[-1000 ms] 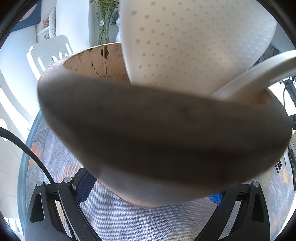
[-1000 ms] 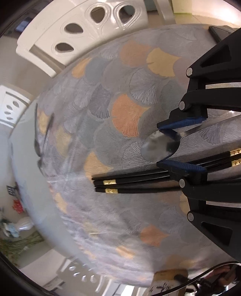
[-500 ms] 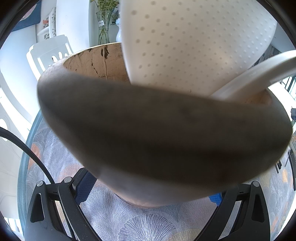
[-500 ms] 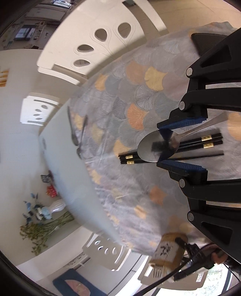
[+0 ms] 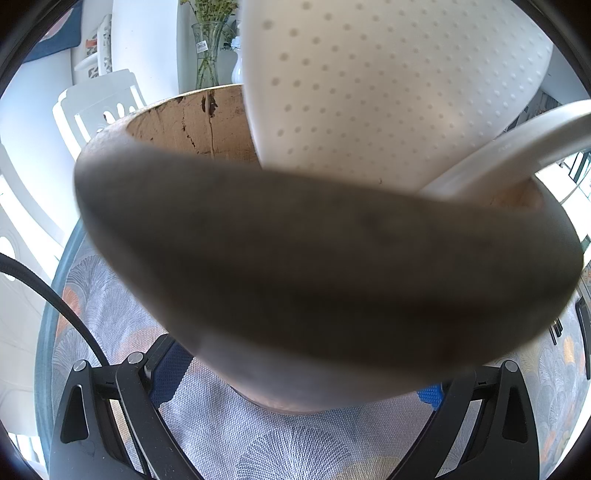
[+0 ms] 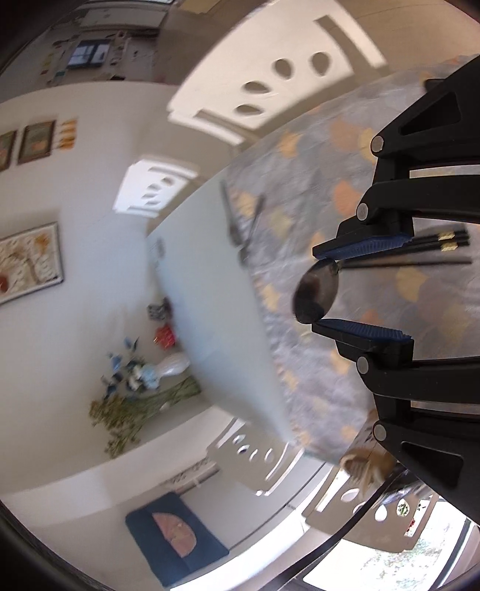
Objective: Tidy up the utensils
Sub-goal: 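Grasp the silver spoon with the right tool and lift it, then carry the spoon over the wooden cup and open the right tool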
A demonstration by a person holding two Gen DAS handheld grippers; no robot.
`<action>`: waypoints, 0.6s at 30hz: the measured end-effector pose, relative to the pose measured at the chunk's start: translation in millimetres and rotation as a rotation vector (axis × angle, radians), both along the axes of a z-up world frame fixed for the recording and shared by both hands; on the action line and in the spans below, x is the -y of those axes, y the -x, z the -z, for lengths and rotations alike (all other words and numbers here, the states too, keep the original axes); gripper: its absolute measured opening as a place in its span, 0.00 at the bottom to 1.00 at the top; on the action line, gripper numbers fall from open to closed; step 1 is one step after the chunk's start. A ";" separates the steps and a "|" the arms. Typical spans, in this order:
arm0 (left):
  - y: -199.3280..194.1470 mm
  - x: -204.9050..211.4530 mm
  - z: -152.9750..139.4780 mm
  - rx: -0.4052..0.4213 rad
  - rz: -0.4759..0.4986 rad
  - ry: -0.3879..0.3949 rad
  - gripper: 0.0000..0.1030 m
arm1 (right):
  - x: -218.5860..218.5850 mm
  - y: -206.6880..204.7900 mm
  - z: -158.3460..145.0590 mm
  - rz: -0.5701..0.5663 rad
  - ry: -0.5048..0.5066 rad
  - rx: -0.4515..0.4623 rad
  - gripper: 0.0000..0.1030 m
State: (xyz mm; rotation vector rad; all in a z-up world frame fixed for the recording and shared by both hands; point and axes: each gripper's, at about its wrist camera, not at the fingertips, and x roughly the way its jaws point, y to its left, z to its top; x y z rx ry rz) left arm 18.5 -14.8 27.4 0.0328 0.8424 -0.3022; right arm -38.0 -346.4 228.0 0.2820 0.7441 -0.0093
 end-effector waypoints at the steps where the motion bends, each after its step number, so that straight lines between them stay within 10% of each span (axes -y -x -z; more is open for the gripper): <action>1: -0.2 -0.2 0.1 0.000 0.000 0.000 0.96 | -3.6 -2.2 -7.3 -0.016 -0.006 0.017 0.31; 18: 1.0 0.3 -1.0 0.000 -0.001 -0.002 0.96 | -117.7 -16.7 -99.3 -0.327 -0.013 0.218 0.31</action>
